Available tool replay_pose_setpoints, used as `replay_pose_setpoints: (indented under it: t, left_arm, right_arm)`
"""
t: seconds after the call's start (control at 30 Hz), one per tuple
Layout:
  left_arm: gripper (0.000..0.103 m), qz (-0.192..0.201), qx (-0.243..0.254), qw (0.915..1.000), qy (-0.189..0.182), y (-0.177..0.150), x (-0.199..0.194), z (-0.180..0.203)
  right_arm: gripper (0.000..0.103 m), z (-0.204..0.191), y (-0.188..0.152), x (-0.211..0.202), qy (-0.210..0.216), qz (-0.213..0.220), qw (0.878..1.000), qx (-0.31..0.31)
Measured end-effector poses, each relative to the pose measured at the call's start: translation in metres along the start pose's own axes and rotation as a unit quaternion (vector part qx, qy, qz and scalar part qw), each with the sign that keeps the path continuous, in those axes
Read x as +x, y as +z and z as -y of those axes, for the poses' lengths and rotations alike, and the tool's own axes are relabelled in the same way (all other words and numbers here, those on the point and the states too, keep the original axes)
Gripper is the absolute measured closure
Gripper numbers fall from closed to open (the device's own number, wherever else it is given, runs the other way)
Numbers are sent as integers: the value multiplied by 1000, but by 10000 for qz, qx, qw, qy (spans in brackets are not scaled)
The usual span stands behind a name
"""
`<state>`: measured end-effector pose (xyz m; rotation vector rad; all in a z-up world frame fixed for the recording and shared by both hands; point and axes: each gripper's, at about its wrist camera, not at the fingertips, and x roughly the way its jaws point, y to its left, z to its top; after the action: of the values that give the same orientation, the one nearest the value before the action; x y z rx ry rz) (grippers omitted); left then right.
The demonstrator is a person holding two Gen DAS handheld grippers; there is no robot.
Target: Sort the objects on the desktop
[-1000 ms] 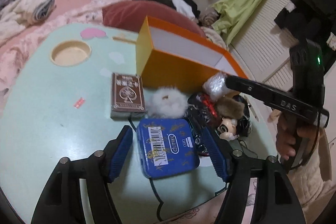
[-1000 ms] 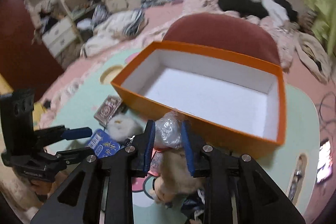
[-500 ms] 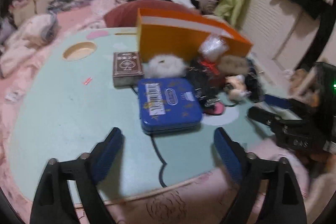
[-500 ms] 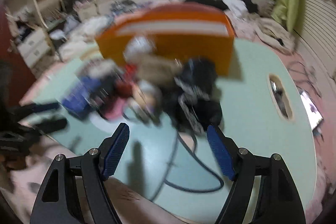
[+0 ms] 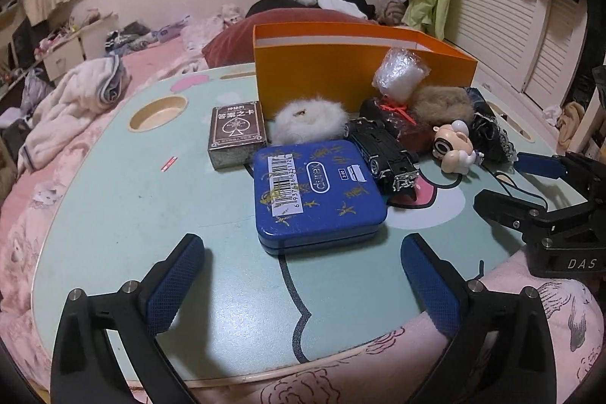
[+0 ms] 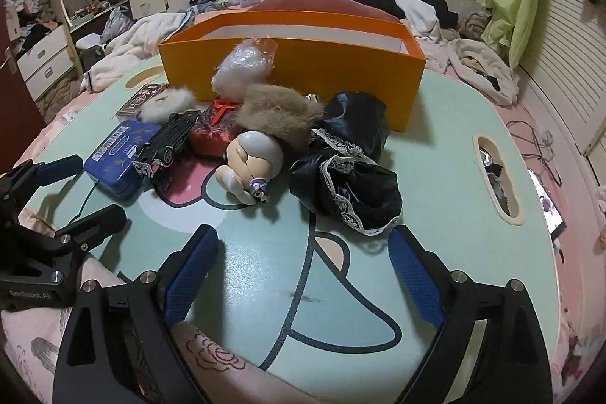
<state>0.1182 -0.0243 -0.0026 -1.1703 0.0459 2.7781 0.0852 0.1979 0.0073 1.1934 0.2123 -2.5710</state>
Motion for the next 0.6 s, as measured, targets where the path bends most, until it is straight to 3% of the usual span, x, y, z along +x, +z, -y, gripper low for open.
replay_pose_setpoints:
  t: [0.2,0.37,0.6]
  left_arm:
    - [0,-13,4,10000,-2,0,2,-8]
    - [0,-6,0,10000,-1,0,2,-7]
    - [0,-17,-29,10000,-51,-2,2,-5]
  right_arm:
    - [10,0,0,0,-8,-3,10000,2]
    - [1,3,-1,1,-86,-82,9999,82]
    - [1,4,-1,0,-82,-90,9999,91]
